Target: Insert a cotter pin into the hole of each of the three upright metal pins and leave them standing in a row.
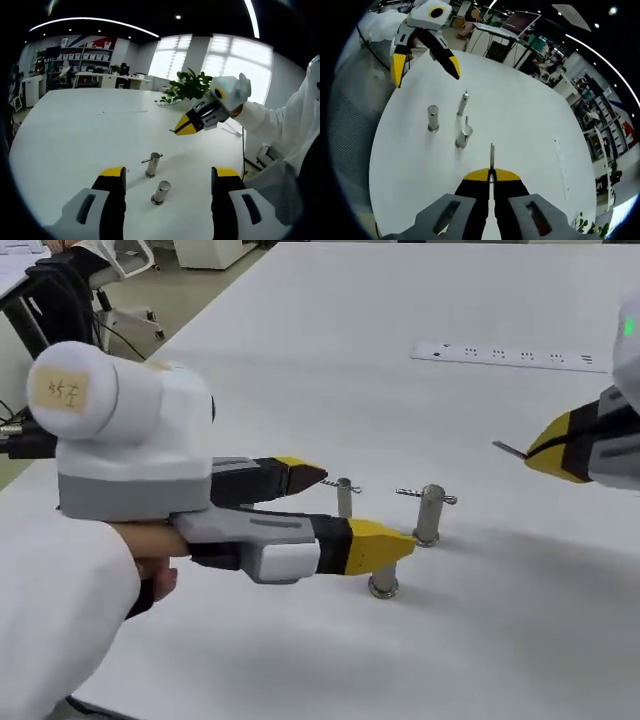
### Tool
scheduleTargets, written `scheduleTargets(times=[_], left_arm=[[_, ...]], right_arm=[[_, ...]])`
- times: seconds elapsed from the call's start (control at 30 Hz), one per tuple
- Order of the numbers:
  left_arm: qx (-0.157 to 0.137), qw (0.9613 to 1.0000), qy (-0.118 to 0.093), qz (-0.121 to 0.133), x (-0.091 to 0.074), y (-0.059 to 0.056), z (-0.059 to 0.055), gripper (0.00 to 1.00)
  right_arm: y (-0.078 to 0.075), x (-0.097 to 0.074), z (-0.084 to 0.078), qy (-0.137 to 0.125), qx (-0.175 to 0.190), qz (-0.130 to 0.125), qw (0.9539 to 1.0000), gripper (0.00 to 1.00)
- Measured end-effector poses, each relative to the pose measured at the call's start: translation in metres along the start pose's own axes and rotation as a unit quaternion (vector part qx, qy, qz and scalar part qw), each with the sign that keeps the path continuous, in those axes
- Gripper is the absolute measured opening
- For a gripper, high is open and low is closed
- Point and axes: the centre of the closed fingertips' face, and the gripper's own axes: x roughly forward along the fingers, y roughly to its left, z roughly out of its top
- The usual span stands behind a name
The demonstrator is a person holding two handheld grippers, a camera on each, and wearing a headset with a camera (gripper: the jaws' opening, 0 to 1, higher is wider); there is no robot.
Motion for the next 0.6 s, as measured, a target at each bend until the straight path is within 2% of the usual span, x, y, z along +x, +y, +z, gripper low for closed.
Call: scheduleTargets(times=[0.2,0.33,0.6], left_arm=[[0.001,1.0,-0.007,-0.005,0.008,-0.003,0.007,0.63],[-0.001,0.9999,-0.011,0.002,0.012,0.0,0.01,0.57],[-0.008,0.9997,-0.022,-0.005,0.021,-0.006,0.015,0.48]], right_arm=[[0.015,-0.005,0.009,0.0,-0.025,-0.02,0.9995,0.0],[0.022,-0.011,0.022,-0.017,-0.032,-0.029,0.9989,0.0],[0.03,-0.017,0.039,-0.037,-0.043,-0.053,0.997,0.0]])
